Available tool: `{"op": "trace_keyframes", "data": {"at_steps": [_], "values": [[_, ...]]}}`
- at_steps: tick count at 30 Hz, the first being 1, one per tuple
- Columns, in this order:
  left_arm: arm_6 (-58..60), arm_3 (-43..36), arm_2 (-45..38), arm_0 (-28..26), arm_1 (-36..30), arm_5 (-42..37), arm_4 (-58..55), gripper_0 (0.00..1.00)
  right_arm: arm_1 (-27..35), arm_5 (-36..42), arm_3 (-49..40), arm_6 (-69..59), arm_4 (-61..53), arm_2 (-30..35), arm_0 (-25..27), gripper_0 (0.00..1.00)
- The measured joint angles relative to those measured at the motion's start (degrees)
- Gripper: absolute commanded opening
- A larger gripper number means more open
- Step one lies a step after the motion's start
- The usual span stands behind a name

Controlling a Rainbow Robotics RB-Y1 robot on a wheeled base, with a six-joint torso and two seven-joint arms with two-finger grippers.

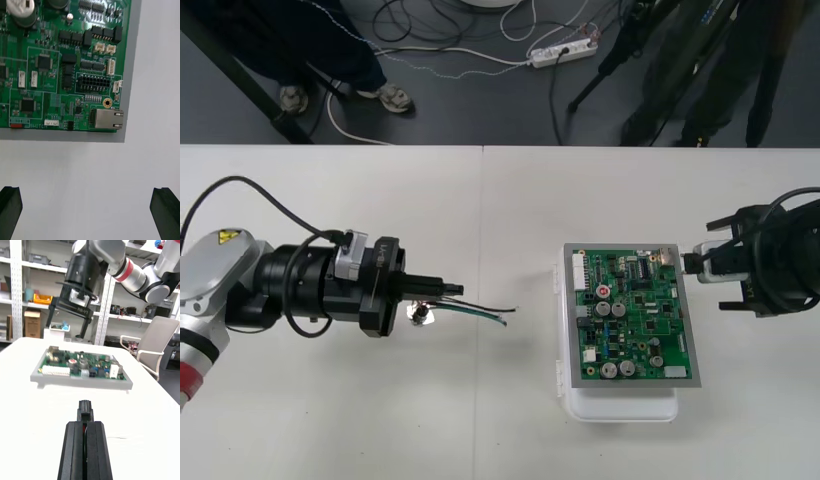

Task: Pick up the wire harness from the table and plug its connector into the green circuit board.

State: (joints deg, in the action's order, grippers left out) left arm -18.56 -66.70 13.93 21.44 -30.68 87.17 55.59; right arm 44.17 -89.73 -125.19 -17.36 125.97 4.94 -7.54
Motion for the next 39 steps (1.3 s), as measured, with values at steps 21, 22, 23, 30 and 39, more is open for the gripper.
{"op": "trace_keyframes", "data": {"at_steps": [21,22,23,30,39], "values": [[-10.6,7.9,8.6,2.4,5.5,-0.1,0.0,0.0,-2.0,0.0,0.0,0.5,6.3,-0.3,5.4,1.0],[-10.6,7.9,8.7,2.4,5.7,-0.1,0.0,0.0,-2.4,0.0,0.0,0.5,6.6,-0.3,5.5,1.0],[-10.6,7.9,8.8,2.4,5.9,-0.1,0.0,0.0,-2.8,0.0,0.0,0.5,6.9,-0.3,5.5,1.0],[-10.6,7.9,9.7,3.0,7.5,-1.5,0.0,0.0,-4.1,0.0,0.0,0.5,9.1,-2.1,5.6,1.0],[-10.6,7.9,11.6,4.0,8.8,-6.5,0.0,0.0,-4.2,0.0,0.0,-0.3,13.8,-7.8,5.6,1.0]]}}
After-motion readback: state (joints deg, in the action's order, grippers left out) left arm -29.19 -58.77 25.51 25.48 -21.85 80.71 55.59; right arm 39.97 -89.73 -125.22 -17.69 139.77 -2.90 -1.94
